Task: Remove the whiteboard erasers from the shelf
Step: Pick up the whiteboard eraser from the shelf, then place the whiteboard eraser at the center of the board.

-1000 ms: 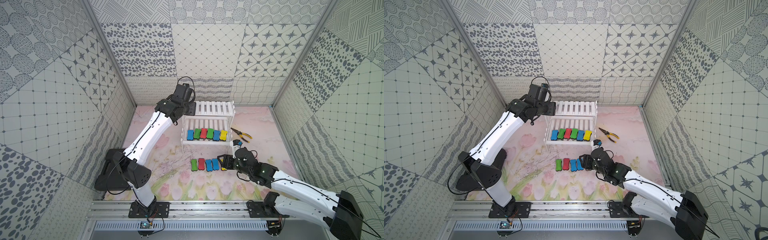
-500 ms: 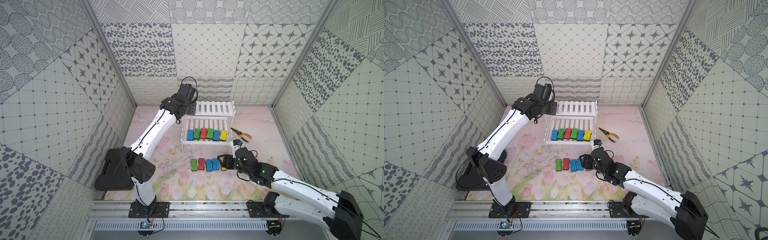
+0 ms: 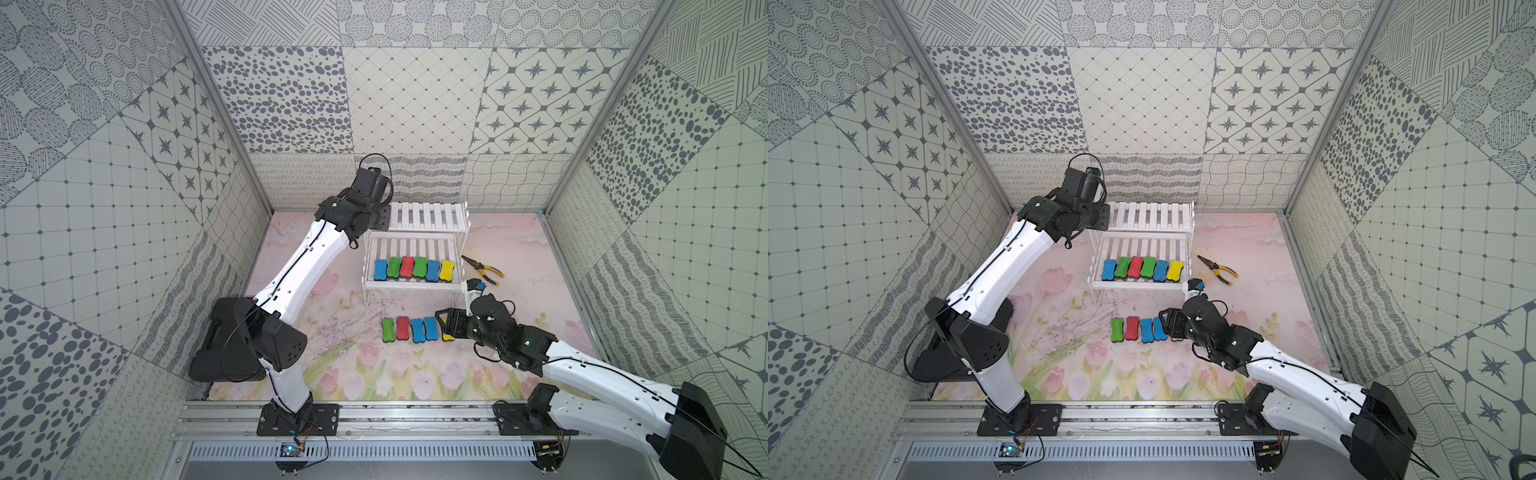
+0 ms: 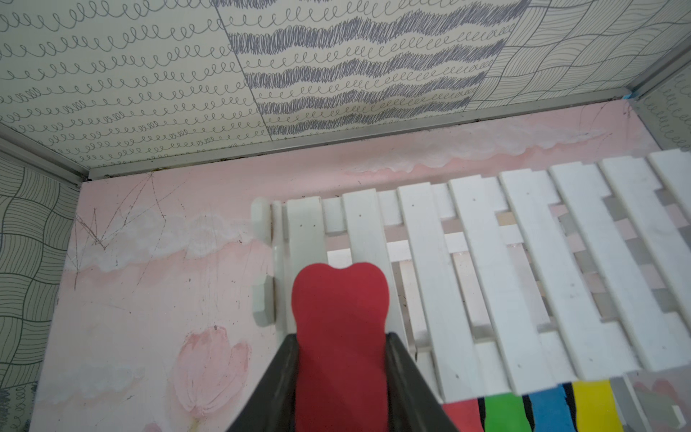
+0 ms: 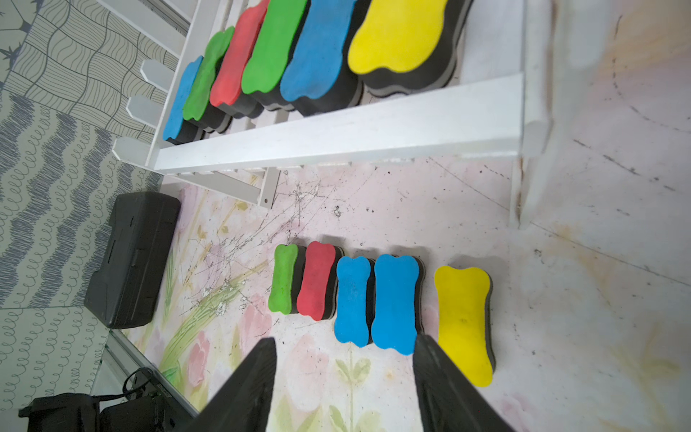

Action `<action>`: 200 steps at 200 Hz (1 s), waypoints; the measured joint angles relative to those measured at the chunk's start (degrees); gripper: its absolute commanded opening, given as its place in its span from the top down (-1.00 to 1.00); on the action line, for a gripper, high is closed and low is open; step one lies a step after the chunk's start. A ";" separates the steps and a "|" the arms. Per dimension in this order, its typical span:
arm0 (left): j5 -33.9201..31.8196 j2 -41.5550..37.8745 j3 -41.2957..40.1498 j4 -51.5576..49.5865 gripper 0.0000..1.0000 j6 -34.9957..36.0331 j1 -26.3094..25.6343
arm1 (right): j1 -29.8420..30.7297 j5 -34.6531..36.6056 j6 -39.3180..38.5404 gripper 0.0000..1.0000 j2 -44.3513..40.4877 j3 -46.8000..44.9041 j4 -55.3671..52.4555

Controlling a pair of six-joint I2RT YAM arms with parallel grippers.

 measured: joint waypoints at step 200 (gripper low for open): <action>-4.04 -41.53 -77.22 18.99 0.42 -28.02 -19.32 | -0.74 -0.63 0.68 -0.25 -1.40 -0.94 1.18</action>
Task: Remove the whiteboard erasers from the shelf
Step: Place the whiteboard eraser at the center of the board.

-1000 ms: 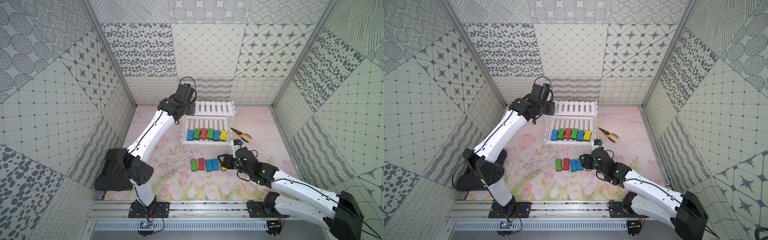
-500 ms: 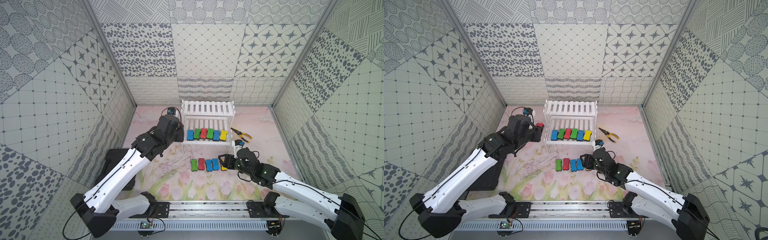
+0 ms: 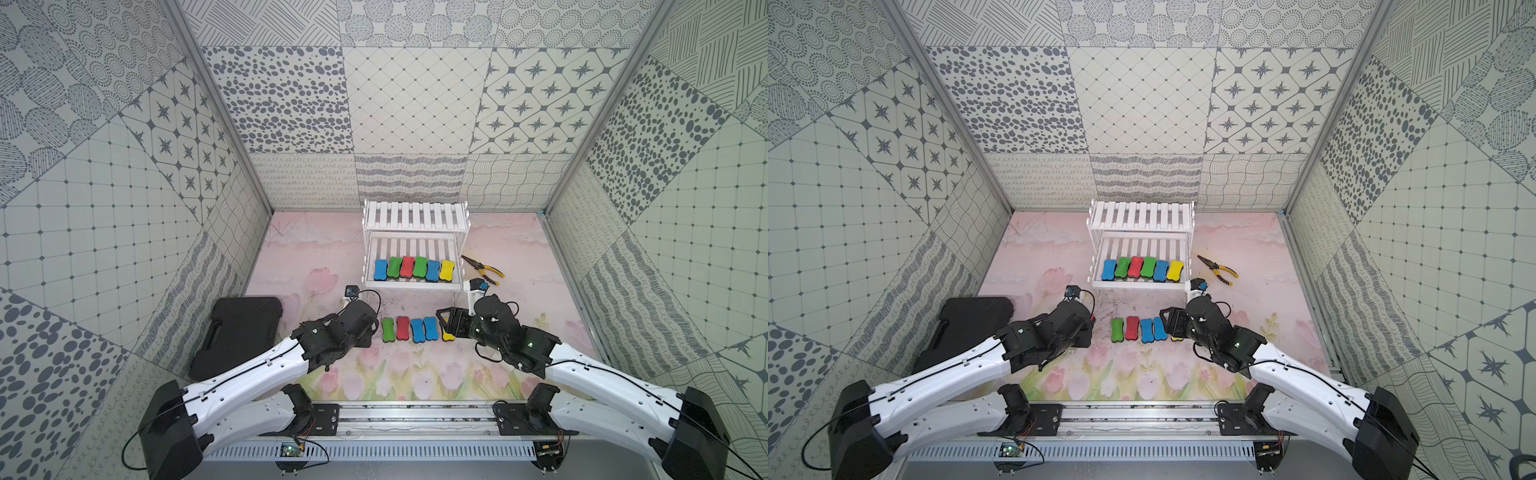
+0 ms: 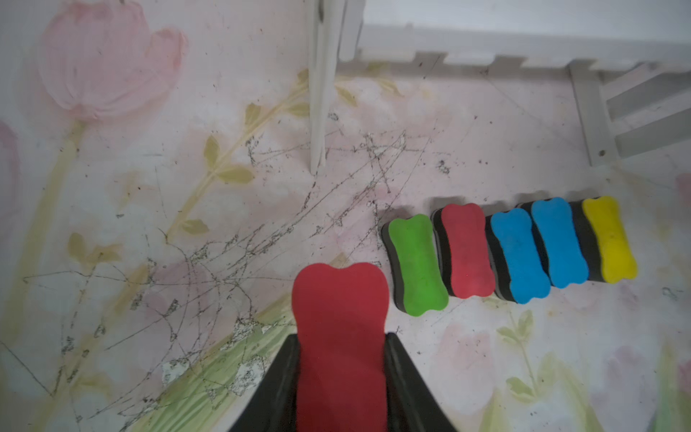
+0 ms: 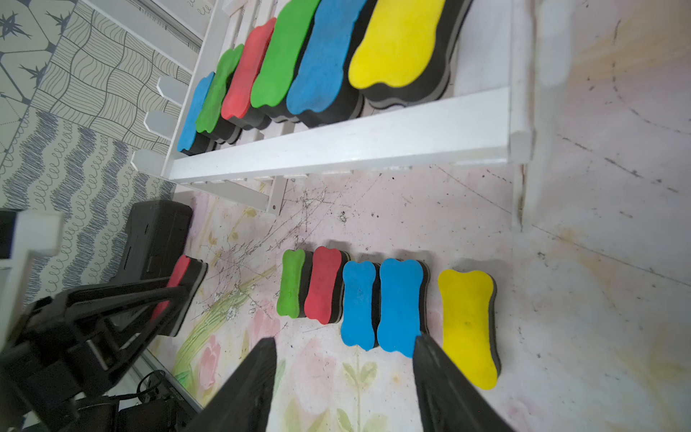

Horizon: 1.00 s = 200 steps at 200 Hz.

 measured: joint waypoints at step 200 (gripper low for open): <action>3.72 18.62 -2.80 18.97 -0.11 -4.96 4.70 | -1.05 -0.87 1.09 -0.29 -2.27 -2.47 0.44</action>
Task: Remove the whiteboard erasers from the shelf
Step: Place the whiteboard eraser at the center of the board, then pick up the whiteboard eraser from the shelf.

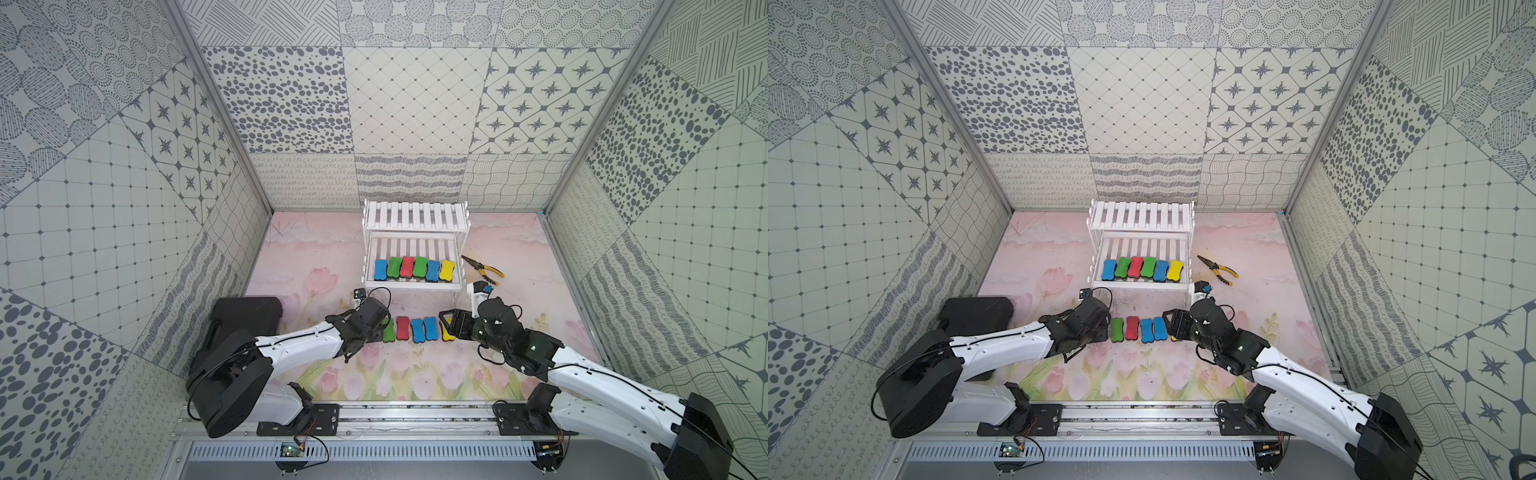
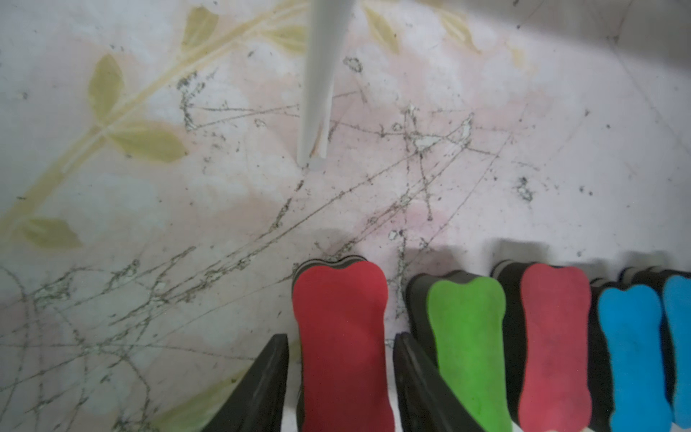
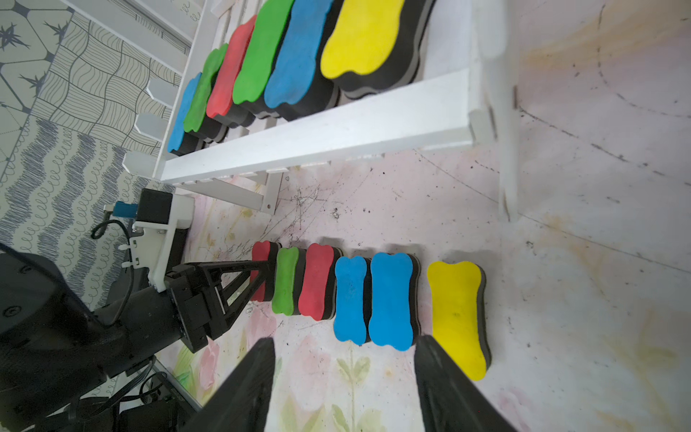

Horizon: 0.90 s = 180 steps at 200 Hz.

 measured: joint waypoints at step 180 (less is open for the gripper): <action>2.36 -26.64 3.32 -11.08 -0.99 -1.22 -2.71 | -5.70 2.03 -12.04 -0.09 8.70 27.69 -18.43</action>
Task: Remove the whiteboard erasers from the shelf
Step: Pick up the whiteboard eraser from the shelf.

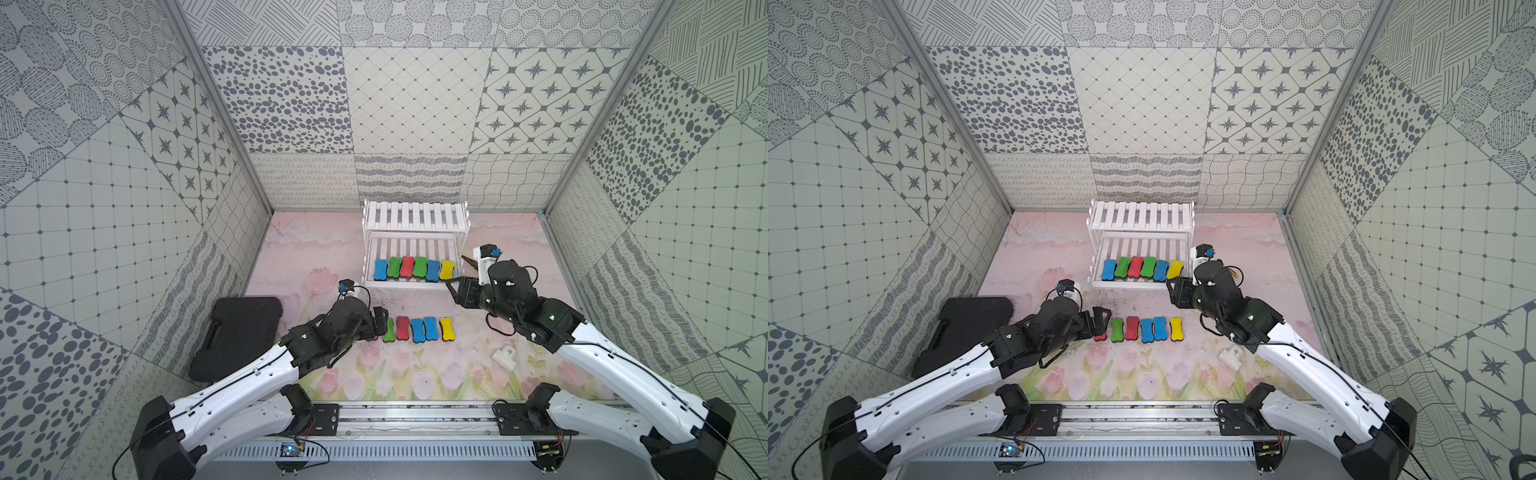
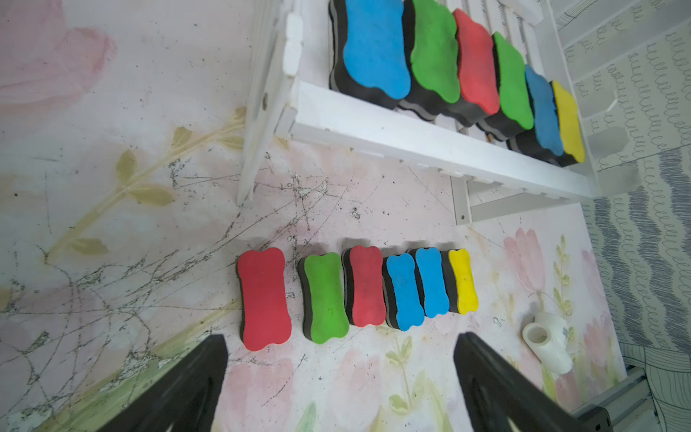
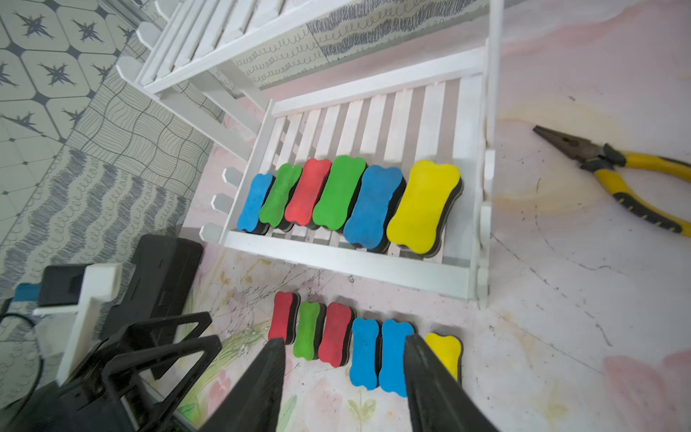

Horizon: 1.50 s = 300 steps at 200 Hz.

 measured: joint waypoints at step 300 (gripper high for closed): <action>-5.64 -8.57 1.99 -11.26 -0.99 0.44 0.11 | -1.20 14.32 7.23 -0.15 24.81 9.40 -0.33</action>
